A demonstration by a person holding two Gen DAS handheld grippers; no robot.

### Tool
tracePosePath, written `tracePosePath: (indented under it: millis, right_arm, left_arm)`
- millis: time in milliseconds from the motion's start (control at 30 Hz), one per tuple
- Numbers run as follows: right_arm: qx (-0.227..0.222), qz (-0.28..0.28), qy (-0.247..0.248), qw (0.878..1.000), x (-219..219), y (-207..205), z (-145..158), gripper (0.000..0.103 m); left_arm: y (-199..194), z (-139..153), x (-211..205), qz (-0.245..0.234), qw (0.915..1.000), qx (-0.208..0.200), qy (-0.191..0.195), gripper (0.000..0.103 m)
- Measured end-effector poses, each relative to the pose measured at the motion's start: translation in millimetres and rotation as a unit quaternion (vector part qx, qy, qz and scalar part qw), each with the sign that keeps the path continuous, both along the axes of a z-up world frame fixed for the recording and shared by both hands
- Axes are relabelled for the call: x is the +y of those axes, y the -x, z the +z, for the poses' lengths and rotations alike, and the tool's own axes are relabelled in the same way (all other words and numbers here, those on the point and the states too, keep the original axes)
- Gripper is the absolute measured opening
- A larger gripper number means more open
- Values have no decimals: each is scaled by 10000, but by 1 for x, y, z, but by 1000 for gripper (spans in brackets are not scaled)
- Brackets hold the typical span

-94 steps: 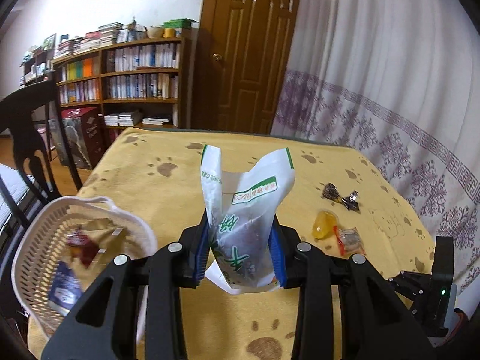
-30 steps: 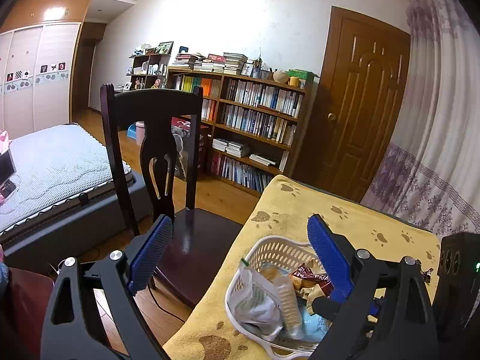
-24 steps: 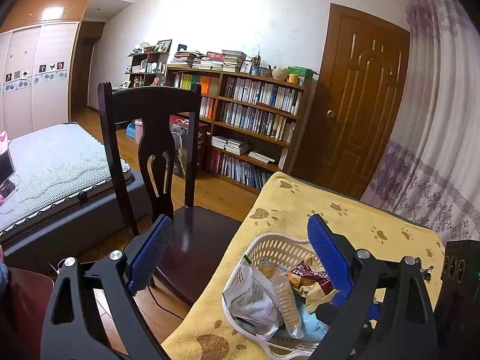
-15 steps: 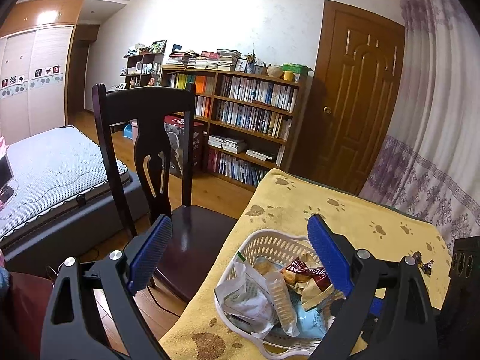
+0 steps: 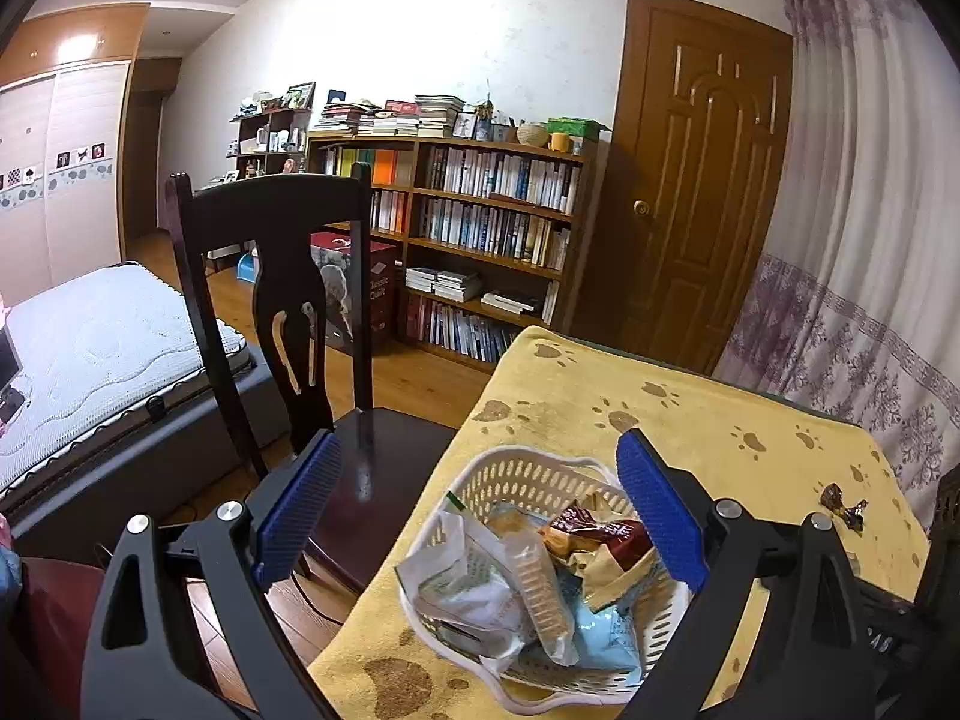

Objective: Organize snacks
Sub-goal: 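Move the right tool to the table and grasp the orange-edged clear packet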

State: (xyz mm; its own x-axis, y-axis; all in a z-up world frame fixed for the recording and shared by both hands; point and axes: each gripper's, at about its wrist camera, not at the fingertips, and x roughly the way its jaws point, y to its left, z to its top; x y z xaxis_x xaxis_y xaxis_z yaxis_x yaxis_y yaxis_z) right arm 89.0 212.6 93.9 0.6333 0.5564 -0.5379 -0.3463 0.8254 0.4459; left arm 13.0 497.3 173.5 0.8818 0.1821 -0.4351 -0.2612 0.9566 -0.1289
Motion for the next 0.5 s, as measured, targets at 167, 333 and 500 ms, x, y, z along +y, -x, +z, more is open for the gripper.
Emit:
tracePosePath:
  millis: [167, 333, 500]
  right_arm:
    - [89, -545, 48, 9985, -41, -1, -9, 65]
    - [154, -1208, 232, 9923, -87, 0, -24, 70]
    - [335, -1778, 415, 9826, -132, 2, -41, 73]
  left_arm:
    - [-3, -4, -8, -75, 9999, 53, -47, 97]
    - [-4, -6, -17, -171, 9997, 77, -129, 99]
    - [-7, -10, -26, -260, 9994, 139, -187, 99]
